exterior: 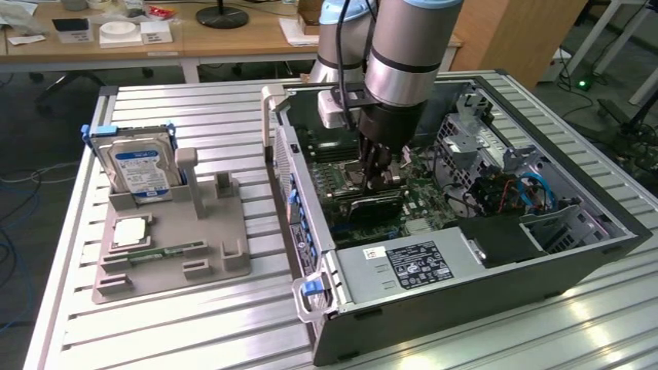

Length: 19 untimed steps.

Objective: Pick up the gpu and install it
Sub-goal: 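Press down on the gpu until it lock into place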

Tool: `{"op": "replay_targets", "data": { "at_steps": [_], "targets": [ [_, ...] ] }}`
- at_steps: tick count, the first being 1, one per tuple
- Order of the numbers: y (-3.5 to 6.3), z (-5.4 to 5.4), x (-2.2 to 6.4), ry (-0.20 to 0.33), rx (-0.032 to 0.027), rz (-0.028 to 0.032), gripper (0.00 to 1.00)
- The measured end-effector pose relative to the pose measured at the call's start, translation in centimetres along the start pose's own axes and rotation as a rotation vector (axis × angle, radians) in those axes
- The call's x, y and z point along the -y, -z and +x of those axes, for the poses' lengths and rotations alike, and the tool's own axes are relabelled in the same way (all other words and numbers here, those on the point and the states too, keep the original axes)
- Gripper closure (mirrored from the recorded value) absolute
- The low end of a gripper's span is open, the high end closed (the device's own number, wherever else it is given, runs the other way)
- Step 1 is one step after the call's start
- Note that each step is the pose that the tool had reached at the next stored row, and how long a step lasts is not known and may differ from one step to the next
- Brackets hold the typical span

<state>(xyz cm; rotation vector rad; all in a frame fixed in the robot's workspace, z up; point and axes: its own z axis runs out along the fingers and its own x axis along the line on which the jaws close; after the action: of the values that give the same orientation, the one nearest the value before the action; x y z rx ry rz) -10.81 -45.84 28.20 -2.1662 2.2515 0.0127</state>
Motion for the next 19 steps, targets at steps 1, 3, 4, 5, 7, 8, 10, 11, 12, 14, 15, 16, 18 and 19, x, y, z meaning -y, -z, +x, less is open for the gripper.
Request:
{"op": "replay_targets", "data": {
  "at_steps": [1, 3, 4, 5, 7, 8, 10, 11, 12, 14, 15, 16, 18, 19],
  "targets": [
    [0.01, 0.01, -0.14, 0.000, -0.0006, -0.0090, 0.90],
    [0.00, 0.01, -0.31, 0.000, -0.0013, -0.0313, 0.90],
    [0.01, 0.01, -0.35, 0.000, -0.0018, -0.0422, 0.90],
    [0.02, 0.01, -0.39, -0.001, -0.0023, -0.0530, 0.90],
    [0.01, 0.01, -0.42, -0.001, -0.0031, -0.0776, 0.90],
    [0.02, 0.01, -0.43, -0.001, -0.0036, -0.0900, 0.90],
    [0.01, 0.01, -0.42, -0.001, -0.0043, -0.1113, 0.90],
    [0.01, 0.01, -0.42, -0.002, -0.0047, -0.1222, 0.90],
    [0.01, 0.01, -0.43, -0.002, -0.0051, -0.1352, 0.90],
    [0.01, 0.01, -0.42, -0.003, -0.0065, -0.1696, 0.90],
    [0.01, 0.01, -0.42, -0.003, -0.0073, -0.1877, 0.90],
    [0.01, 0.01, -0.42, -0.003, -0.0079, -0.2056, 0.90],
    [0.02, 0.01, -0.43, -0.004, -0.0095, -0.2427, 0.90],
    [0.01, 0.01, -0.43, -0.004, -0.0101, -0.2606, 0.90]
  ]
}}
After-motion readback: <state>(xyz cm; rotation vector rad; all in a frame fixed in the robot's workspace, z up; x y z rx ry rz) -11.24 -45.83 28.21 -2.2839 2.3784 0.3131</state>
